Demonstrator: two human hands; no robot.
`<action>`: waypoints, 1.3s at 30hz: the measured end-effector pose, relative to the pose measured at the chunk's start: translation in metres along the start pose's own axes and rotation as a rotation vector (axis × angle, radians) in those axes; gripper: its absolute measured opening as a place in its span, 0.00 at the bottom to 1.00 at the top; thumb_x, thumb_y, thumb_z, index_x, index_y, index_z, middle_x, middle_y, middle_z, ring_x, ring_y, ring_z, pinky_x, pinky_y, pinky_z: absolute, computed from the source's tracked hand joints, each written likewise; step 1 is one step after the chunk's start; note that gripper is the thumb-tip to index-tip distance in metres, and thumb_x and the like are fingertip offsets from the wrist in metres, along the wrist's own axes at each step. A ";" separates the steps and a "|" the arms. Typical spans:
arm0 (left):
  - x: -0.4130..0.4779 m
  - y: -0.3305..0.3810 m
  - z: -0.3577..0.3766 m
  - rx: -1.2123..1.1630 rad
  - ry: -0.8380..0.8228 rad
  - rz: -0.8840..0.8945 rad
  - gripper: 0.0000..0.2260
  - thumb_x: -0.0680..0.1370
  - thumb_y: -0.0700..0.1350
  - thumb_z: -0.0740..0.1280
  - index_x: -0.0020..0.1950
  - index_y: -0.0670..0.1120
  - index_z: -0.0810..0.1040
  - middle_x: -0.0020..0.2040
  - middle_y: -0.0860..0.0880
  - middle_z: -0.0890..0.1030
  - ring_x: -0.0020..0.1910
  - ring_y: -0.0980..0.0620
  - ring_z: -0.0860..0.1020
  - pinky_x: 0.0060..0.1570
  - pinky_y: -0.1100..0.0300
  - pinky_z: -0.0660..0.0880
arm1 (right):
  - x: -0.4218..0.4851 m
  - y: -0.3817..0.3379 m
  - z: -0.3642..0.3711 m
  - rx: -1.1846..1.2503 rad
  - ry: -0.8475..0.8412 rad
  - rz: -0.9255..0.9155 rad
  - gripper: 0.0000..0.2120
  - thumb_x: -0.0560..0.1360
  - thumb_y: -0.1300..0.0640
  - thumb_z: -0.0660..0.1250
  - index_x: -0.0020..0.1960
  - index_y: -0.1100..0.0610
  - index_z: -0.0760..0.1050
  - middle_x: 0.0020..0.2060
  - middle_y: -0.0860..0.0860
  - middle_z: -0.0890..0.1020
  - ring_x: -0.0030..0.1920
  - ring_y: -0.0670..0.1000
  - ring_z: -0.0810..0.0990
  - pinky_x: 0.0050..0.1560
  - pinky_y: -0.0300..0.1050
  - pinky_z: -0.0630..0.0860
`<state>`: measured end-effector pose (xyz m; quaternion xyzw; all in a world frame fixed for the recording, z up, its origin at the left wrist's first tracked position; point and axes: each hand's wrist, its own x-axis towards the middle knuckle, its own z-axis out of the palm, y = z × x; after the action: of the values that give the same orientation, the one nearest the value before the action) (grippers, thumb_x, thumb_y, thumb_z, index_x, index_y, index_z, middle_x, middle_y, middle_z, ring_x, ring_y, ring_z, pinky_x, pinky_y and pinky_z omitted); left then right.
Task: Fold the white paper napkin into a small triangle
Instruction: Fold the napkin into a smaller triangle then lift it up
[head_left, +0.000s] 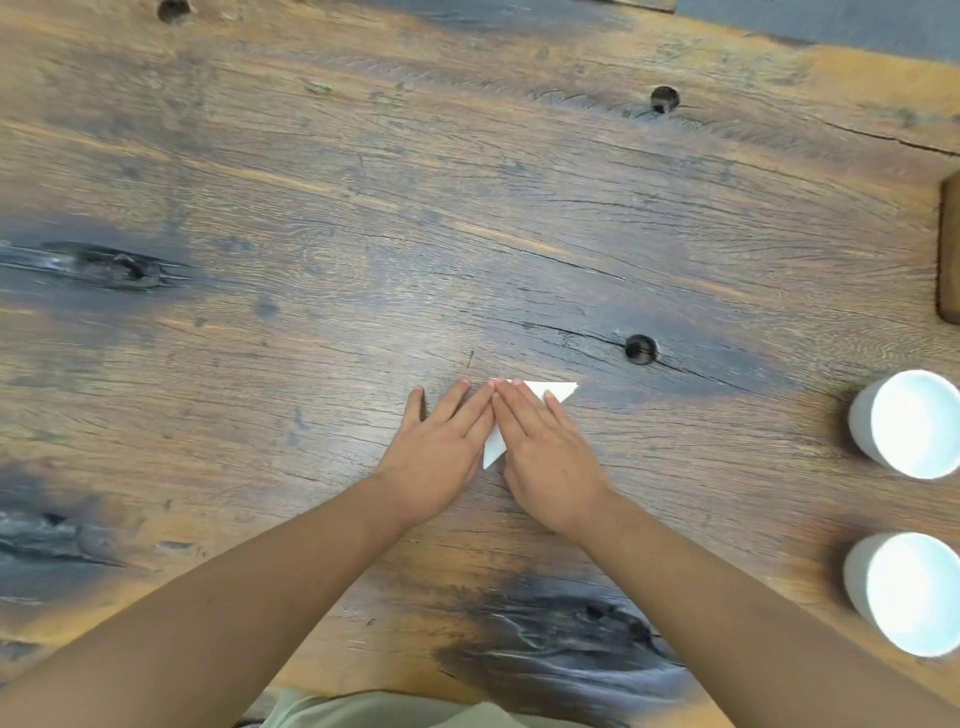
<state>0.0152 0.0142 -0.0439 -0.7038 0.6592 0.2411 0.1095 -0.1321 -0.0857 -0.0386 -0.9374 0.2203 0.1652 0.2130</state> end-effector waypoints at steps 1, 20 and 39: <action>0.000 0.000 -0.001 0.012 0.000 0.002 0.26 0.84 0.51 0.52 0.80 0.45 0.50 0.82 0.49 0.47 0.79 0.45 0.50 0.71 0.34 0.56 | 0.001 0.001 0.001 0.012 0.001 0.001 0.36 0.77 0.59 0.59 0.80 0.59 0.45 0.81 0.53 0.47 0.80 0.51 0.43 0.79 0.50 0.40; 0.000 0.007 -0.010 0.069 -0.026 -0.010 0.27 0.84 0.51 0.52 0.80 0.44 0.48 0.81 0.46 0.46 0.78 0.43 0.50 0.71 0.35 0.57 | -0.038 0.067 -0.003 -0.071 -0.050 0.089 0.35 0.82 0.45 0.51 0.80 0.54 0.37 0.80 0.49 0.40 0.79 0.48 0.37 0.79 0.56 0.41; 0.001 0.005 -0.001 -0.002 -0.011 -0.024 0.29 0.82 0.51 0.57 0.80 0.45 0.50 0.81 0.48 0.50 0.79 0.44 0.50 0.72 0.36 0.58 | -0.008 0.007 0.009 -0.027 -0.013 0.017 0.33 0.82 0.51 0.52 0.80 0.58 0.41 0.80 0.51 0.43 0.80 0.50 0.40 0.79 0.55 0.43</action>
<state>0.0104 0.0123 -0.0426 -0.7102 0.6500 0.2443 0.1155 -0.1441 -0.0843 -0.0451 -0.9372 0.2246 0.1762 0.2004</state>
